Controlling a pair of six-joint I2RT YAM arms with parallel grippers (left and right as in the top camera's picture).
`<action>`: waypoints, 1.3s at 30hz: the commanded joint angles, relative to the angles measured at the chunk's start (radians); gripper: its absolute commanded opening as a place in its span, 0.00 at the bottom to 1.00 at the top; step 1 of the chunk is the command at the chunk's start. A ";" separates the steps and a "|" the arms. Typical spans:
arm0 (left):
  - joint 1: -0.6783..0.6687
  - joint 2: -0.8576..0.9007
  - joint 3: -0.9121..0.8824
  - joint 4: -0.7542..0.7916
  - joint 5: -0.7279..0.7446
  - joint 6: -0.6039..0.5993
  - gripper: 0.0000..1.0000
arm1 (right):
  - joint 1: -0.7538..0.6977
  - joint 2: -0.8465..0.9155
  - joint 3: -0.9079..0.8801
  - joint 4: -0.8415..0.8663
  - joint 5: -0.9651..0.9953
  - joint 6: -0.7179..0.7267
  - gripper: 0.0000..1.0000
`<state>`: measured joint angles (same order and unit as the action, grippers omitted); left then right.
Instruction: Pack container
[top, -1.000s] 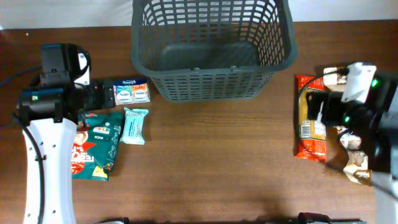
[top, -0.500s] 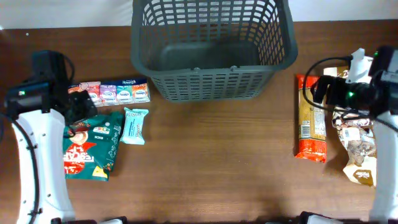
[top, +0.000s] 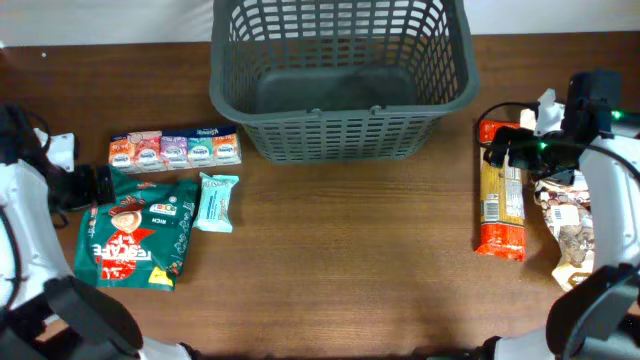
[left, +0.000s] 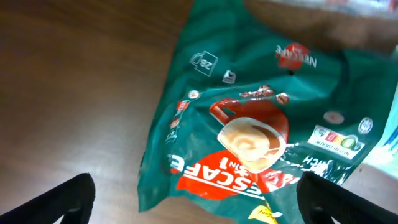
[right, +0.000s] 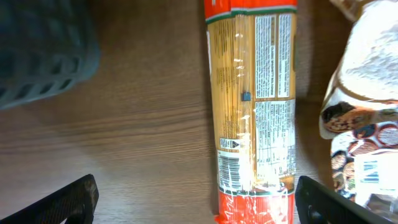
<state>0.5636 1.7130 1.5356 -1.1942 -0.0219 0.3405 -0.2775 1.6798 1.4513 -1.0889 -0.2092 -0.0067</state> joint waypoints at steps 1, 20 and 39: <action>0.039 0.050 -0.007 -0.008 0.098 0.166 0.97 | -0.005 0.029 0.020 0.000 -0.016 0.001 0.99; 0.087 0.370 -0.007 0.069 0.181 0.369 0.98 | -0.005 0.048 0.020 0.003 -0.016 0.001 0.99; 0.087 0.562 0.146 -0.090 0.322 0.237 0.02 | -0.005 0.048 0.020 0.003 -0.016 0.001 0.99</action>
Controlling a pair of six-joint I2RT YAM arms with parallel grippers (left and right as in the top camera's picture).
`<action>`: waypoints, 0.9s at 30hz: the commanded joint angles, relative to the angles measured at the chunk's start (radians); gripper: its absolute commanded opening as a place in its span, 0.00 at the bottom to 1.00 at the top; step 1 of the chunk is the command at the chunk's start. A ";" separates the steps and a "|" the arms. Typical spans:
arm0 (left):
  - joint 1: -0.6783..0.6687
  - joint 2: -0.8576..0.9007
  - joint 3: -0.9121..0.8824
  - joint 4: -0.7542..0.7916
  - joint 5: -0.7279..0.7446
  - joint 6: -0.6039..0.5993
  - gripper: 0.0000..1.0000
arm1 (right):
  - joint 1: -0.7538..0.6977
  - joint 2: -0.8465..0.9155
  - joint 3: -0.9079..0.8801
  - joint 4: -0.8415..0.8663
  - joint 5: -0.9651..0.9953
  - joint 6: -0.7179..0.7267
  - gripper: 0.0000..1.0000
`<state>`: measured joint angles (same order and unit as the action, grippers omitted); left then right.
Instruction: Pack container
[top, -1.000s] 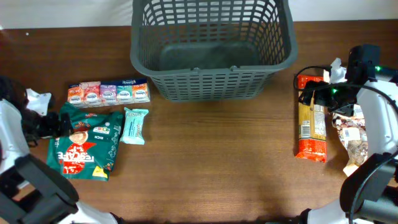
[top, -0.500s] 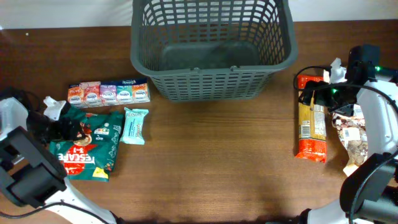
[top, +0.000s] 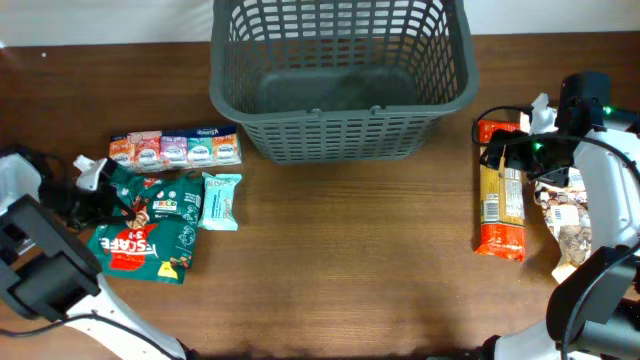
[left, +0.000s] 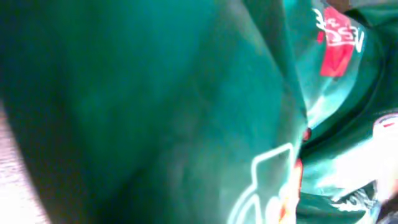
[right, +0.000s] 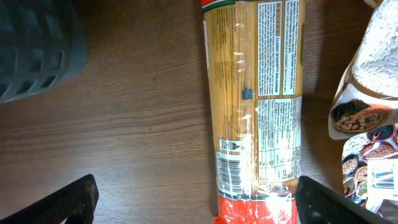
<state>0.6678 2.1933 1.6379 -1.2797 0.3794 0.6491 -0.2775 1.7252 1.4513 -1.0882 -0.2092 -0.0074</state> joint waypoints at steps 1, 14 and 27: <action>-0.017 0.082 0.082 -0.032 -0.079 -0.087 0.02 | -0.005 0.003 0.020 0.003 -0.016 0.002 0.99; -0.019 0.041 0.906 -0.408 -0.030 -0.275 0.02 | -0.005 0.003 0.020 0.003 -0.016 0.002 0.99; -0.132 -0.266 1.326 -0.201 0.239 -0.297 0.02 | -0.005 0.003 0.020 0.003 -0.016 0.002 0.99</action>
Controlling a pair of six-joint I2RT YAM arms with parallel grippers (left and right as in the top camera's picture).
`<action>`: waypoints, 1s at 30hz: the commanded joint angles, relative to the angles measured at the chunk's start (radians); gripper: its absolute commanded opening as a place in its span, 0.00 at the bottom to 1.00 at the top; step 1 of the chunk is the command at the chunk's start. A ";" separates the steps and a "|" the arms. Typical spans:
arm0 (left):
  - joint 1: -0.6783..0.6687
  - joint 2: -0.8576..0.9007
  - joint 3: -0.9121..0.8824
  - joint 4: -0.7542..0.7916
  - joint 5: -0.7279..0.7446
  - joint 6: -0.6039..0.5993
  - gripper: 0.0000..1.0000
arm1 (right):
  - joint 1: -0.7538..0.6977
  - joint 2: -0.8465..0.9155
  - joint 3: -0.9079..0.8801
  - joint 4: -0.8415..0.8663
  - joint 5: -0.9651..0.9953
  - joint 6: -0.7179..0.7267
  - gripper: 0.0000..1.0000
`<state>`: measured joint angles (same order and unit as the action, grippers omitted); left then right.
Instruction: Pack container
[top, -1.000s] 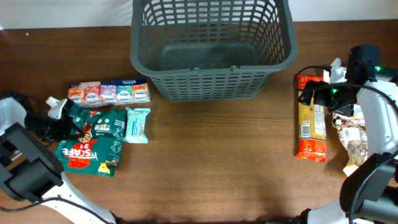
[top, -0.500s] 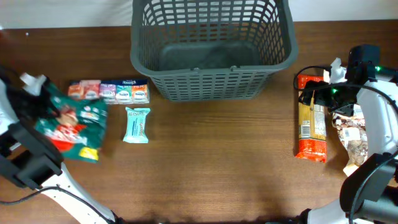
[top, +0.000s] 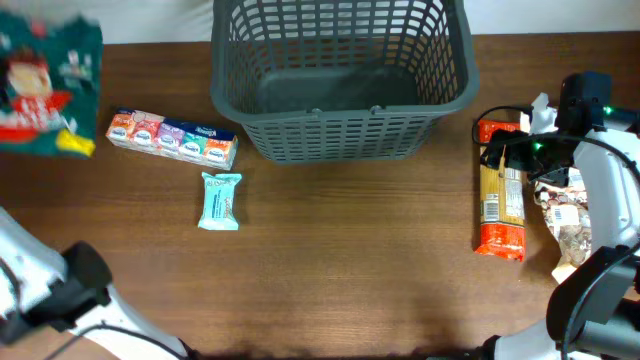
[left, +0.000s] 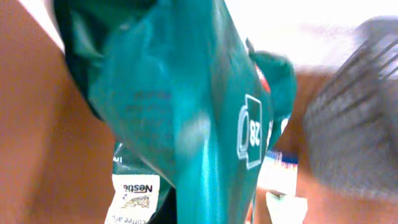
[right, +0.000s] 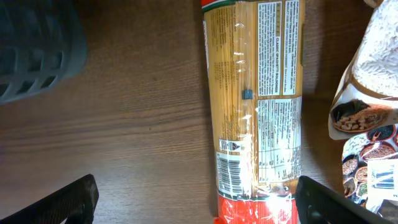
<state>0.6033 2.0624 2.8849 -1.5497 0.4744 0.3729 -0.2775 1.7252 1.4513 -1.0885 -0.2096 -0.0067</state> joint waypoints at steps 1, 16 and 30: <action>-0.100 -0.158 0.084 0.110 0.144 -0.021 0.02 | -0.005 0.003 0.020 0.003 -0.016 0.001 0.99; -0.539 -0.123 0.055 0.373 0.315 0.298 0.02 | -0.005 0.003 0.020 0.003 -0.016 0.001 0.99; -0.656 0.081 0.055 0.390 0.315 0.203 0.02 | -0.005 0.003 0.020 0.003 -0.016 0.001 0.99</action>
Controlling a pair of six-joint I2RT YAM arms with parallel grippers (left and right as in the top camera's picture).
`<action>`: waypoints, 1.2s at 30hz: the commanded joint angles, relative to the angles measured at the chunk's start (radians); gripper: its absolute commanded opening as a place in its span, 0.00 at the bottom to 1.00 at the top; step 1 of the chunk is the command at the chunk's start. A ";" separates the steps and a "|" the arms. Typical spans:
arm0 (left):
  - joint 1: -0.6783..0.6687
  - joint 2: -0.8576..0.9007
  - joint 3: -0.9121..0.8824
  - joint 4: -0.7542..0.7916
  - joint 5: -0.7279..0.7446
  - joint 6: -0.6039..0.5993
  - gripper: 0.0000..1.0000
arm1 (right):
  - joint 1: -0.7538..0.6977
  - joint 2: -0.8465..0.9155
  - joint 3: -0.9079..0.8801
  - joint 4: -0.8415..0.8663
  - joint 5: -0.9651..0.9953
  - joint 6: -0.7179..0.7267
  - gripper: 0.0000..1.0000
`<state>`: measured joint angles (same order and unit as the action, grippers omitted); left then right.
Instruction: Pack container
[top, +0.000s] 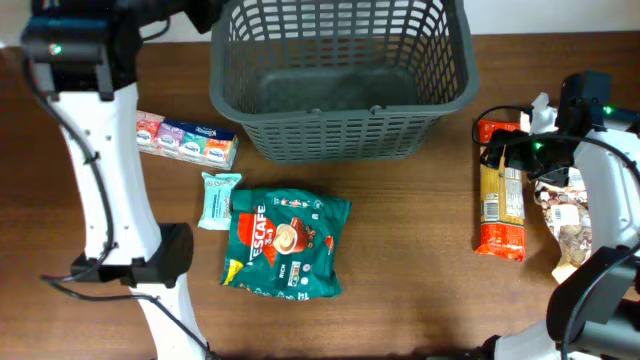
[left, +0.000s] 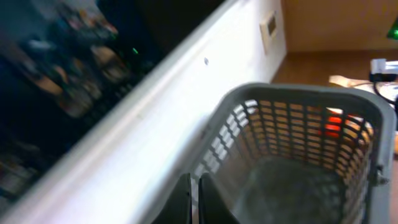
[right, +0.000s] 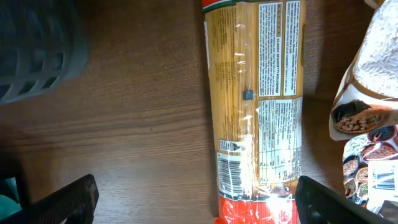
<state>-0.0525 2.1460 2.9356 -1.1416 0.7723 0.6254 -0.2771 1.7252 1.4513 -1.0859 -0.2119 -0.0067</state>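
The green Nescafe bag lies flat on the table in front of the grey basket, outside it. My left gripper is raised by the basket's back left corner. In the left wrist view its fingers are shut with nothing between them, above the basket. My right gripper is open over the spaghetti packet, its fingers wide on either side. In the overhead view the spaghetti packet lies right of the basket.
A row of tissue packs and a teal bar lie left of the green bag. A printed bag of beans lies right of the spaghetti. My left arm's white link stands over the table's left side.
The green bag was held up at the far left by my left gripper; now it lies on the table in front of the basket. My left gripper is shut and empty beside the basket.
My left gripper hovered open over the green bag lying at the table's left. Then it was down on the crumpled bag, then held it high at the far left. Now the bag rests near the table's middle. My right gripper stayed open over the spaghetti throughout.
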 joint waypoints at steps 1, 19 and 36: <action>0.000 -0.003 0.004 -0.043 0.018 -0.072 0.02 | -0.005 0.003 0.020 0.000 -0.013 0.001 0.99; -0.198 -0.174 -0.002 -0.546 -0.624 -0.418 0.15 | -0.005 0.003 0.020 0.000 -0.013 0.001 0.99; -0.285 -0.739 -0.904 -0.493 -0.866 -0.617 0.49 | -0.005 0.003 0.020 0.000 -0.013 0.001 0.99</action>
<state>-0.3347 1.3956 2.2028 -1.6688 -0.0624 0.1013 -0.2775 1.7252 1.4513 -1.0863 -0.2119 -0.0063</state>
